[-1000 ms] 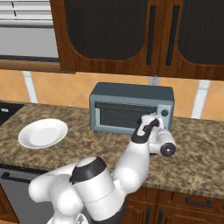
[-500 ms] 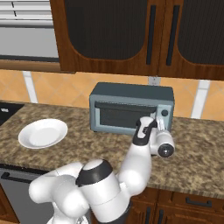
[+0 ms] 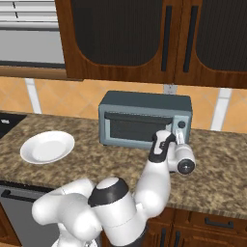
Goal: Pick up the kebab skewer and baguette bread, and place them inside the toaster oven. Close the toaster oven door and start by setting the timer.
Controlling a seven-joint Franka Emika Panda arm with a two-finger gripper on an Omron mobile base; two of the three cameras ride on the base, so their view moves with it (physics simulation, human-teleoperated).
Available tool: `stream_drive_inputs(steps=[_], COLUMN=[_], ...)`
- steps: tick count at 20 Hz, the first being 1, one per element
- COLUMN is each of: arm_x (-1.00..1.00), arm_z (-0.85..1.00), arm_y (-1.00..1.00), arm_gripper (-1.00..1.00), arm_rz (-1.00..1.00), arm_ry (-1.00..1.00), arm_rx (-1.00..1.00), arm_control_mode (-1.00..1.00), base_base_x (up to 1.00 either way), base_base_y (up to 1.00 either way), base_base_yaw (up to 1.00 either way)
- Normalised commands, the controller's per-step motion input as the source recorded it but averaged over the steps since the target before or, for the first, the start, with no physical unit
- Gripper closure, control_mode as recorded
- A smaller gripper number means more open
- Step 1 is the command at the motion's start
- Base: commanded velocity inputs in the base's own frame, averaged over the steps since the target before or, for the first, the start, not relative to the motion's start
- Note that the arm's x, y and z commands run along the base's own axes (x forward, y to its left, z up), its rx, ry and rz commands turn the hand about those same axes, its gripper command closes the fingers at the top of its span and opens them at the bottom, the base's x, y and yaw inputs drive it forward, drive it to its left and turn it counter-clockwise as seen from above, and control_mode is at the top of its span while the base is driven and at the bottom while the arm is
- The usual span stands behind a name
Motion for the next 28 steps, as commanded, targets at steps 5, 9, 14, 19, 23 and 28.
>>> stream_drive_inputs(steps=[5,9,14,19,23,28], arm_x=[0.00,0.00,0.00,0.00,0.00,0.01], arm_z=[-0.02,0.00,0.00,-0.03,0.00,0.00], arm_y=[0.00,0.03,0.02,0.00,0.06,0.09], arm_gripper=[-1.00,-1.00,-1.00,-1.00,-1.00,-1.00], arm_rz=[0.00,0.00,0.00,0.00,0.00,0.00], arm_ry=[0.00,-0.01,0.00,0.00,0.00,0.00], arm_rx=[0.00,0.00,0.00,0.00,0.00,0.00], arm_control_mode=[-1.00,-1.00,-1.00,-1.00,-1.00,-1.00], base_base_x=[0.00,0.00,0.00,0.00,0.00,0.00], base_base_y=[0.00,0.00,0.00,0.00,0.00,0.00], base_base_yaw=[0.00,0.00,0.00,0.00,0.00,0.00])
